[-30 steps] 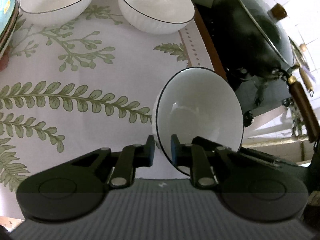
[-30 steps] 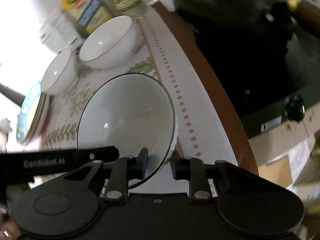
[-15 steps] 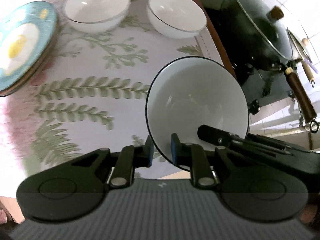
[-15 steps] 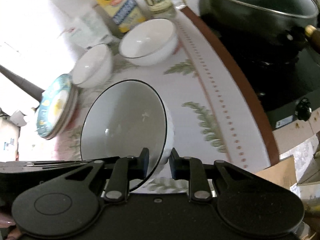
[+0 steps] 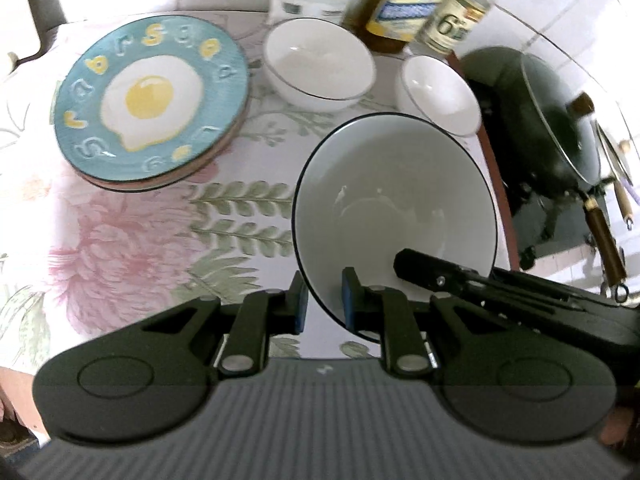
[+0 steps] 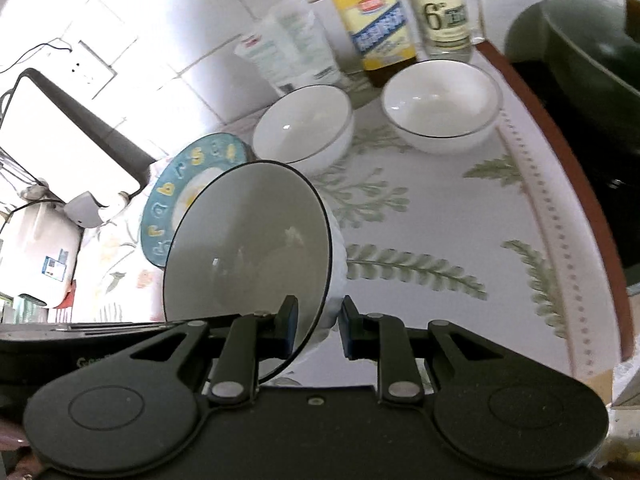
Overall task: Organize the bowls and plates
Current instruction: 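Carry the white bowl with both grippers toward the plate stack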
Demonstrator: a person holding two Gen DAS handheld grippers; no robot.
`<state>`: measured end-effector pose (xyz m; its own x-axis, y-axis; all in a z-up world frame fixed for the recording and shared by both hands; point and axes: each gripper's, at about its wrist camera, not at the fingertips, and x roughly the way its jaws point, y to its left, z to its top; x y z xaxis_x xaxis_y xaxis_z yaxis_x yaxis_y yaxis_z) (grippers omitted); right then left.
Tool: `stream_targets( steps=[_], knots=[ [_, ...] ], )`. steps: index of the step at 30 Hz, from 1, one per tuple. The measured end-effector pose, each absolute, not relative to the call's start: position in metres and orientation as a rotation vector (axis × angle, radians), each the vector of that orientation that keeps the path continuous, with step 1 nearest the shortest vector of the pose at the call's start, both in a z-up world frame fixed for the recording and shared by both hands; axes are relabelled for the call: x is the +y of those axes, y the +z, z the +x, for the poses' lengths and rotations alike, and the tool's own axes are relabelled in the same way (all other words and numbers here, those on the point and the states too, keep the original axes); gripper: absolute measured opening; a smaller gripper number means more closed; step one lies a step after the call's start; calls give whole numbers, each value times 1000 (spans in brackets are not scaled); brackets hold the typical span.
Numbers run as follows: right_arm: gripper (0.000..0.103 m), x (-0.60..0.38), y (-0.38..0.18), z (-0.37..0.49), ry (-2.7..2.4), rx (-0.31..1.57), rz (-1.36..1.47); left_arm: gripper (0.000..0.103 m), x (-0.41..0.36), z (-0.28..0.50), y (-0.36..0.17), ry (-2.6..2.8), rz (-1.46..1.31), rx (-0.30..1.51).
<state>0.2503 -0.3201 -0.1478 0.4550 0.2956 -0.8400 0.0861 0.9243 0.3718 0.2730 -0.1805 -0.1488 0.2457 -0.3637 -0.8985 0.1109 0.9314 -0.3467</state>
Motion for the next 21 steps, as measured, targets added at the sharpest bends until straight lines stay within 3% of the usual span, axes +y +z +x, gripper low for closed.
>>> stream_targets(
  steps=[21],
  knots=[
    [27,-300,-218,290,96,1176,454,15,-162,319,-227,-343,-214,1363]
  ],
)
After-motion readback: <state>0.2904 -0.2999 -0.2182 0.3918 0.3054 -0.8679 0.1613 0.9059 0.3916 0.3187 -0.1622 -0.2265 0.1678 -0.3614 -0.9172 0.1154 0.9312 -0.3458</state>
